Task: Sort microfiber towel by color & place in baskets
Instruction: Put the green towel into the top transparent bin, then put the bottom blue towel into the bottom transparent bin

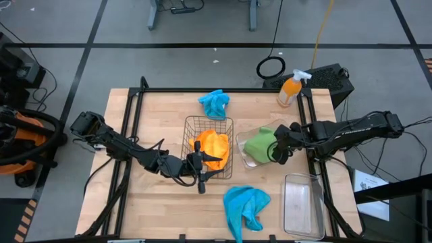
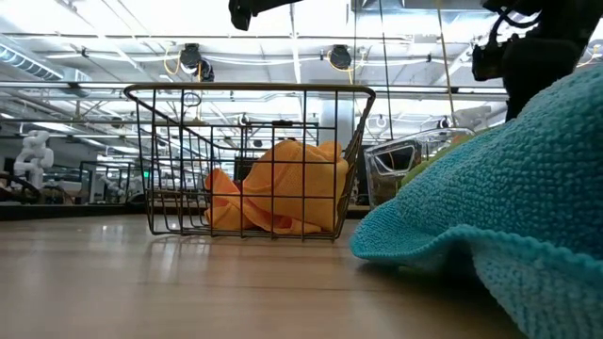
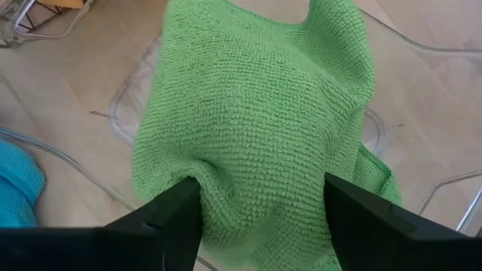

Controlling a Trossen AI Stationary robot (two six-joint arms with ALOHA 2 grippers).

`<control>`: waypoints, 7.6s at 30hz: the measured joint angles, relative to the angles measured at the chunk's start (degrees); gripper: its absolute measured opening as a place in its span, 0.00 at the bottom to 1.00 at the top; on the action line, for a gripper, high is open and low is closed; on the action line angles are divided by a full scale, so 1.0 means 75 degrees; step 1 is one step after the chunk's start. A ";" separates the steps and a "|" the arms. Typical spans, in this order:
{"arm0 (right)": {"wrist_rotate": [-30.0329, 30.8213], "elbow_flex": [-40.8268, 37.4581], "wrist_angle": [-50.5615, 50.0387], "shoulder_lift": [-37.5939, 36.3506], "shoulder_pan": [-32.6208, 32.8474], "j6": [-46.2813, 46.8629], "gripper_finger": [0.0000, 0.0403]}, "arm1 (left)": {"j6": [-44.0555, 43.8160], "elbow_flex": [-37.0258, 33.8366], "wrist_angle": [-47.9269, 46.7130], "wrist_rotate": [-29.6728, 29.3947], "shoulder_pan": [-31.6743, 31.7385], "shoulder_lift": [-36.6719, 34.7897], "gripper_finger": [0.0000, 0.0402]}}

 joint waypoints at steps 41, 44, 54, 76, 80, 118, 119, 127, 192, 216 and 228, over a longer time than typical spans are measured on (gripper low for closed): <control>-0.0020 0.1148 -0.0705 0.1534 0.0385 0.0043 0.27 | -0.0166 -0.0003 -0.0117 0.0344 0.0000 0.0000 0.46; 0.0365 0.1146 -0.0682 0.2081 0.0385 -0.0023 0.14 | -0.0169 -0.0003 -0.0117 0.0408 0.0000 0.0000 0.46; 0.0561 0.1145 0.0060 0.3205 0.0362 -0.0041 0.04 | -0.0163 -0.0003 -0.0119 0.0603 -0.0015 0.0000 0.46; 0.1012 0.1139 -0.0198 0.2462 0.0454 -0.0191 0.30 | -0.0163 -0.0009 -0.0304 0.0606 -0.0050 0.0000 0.46; 0.0966 0.1139 -0.0219 0.1846 0.0667 -0.0172 0.44 | -0.0166 -0.0009 -0.0373 0.0606 -0.0079 0.0000 0.46; 0.0972 0.1136 0.5118 0.4545 0.4836 0.0049 0.62 | -0.0174 -0.0009 -0.0311 0.0601 -0.0096 0.0000 0.46; 0.0954 0.1136 0.5226 0.4615 0.4836 -0.0004 0.62 | -0.0175 -0.0009 -0.0303 0.0601 -0.0096 0.0000 0.46; 0.0941 0.1136 0.5761 0.5291 0.4763 -0.0253 0.62 | -0.0359 -0.0009 -0.0287 0.0600 -0.0096 0.0000 0.46; 0.2059 0.1136 0.7296 0.2640 0.4629 -0.4366 0.00 | 0.2162 0.1389 0.1445 0.0897 -0.0973 0.2118 0.87; 0.2849 0.1142 0.6215 0.2031 0.4634 -0.3621 0.32 | 0.3451 0.2378 0.1255 -0.0257 -0.0690 0.2785 0.04; 0.3710 0.1142 0.5984 0.1573 0.5390 -0.3824 0.79 | 0.3587 0.2378 0.1064 -0.0750 -0.0345 0.2542 0.02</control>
